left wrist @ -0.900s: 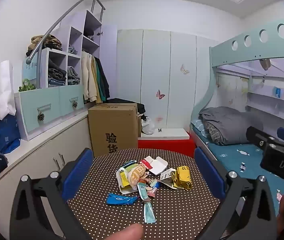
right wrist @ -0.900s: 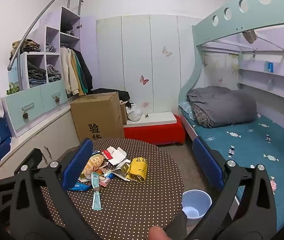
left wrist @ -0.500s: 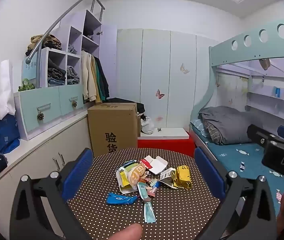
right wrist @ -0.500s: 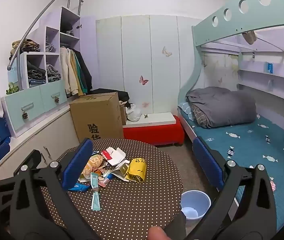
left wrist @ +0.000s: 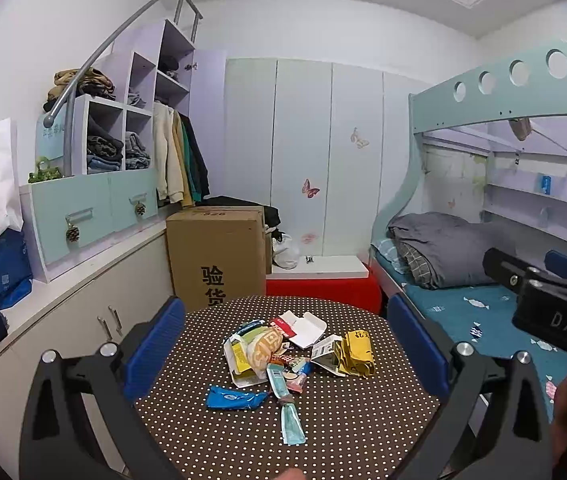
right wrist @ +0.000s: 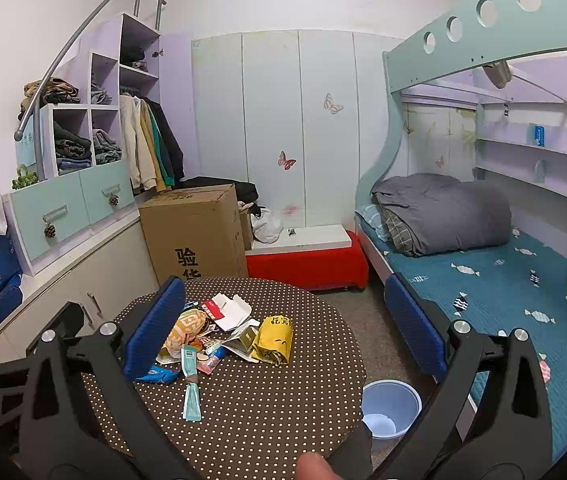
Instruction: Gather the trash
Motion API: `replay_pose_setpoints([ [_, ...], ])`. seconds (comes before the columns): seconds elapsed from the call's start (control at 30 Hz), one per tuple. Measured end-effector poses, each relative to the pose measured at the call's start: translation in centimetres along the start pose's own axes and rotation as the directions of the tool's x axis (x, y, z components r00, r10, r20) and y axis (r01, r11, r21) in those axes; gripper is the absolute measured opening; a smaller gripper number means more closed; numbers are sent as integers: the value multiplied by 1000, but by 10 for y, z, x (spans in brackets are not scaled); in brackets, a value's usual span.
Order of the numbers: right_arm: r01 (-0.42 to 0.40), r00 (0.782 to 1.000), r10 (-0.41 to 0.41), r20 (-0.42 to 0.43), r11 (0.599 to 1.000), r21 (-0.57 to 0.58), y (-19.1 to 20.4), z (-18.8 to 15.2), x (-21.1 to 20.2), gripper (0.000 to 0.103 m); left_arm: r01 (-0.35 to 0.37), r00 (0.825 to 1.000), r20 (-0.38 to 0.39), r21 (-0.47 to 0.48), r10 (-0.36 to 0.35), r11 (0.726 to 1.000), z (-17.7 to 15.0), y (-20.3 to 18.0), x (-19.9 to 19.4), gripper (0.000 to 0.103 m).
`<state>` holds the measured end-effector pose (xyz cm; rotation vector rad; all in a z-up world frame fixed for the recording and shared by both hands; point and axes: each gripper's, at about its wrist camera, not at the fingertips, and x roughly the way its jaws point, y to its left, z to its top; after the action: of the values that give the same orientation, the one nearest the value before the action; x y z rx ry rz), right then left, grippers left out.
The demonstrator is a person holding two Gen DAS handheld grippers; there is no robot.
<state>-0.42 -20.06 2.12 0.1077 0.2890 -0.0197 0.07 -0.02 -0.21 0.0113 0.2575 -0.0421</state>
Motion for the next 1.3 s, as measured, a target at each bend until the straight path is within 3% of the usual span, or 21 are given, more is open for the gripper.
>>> replay_pose_setpoints([
  [0.9,-4,1000,3,-20,1000,-12,7,-5,8,98,-5,1000,-9,-16,5,1000,-3,10,1,99],
  [1.3,-24,997,21,-71,999,-41,24,-12,27,98,-42,998,-55,-46,40,998,-19,32,21,99],
])
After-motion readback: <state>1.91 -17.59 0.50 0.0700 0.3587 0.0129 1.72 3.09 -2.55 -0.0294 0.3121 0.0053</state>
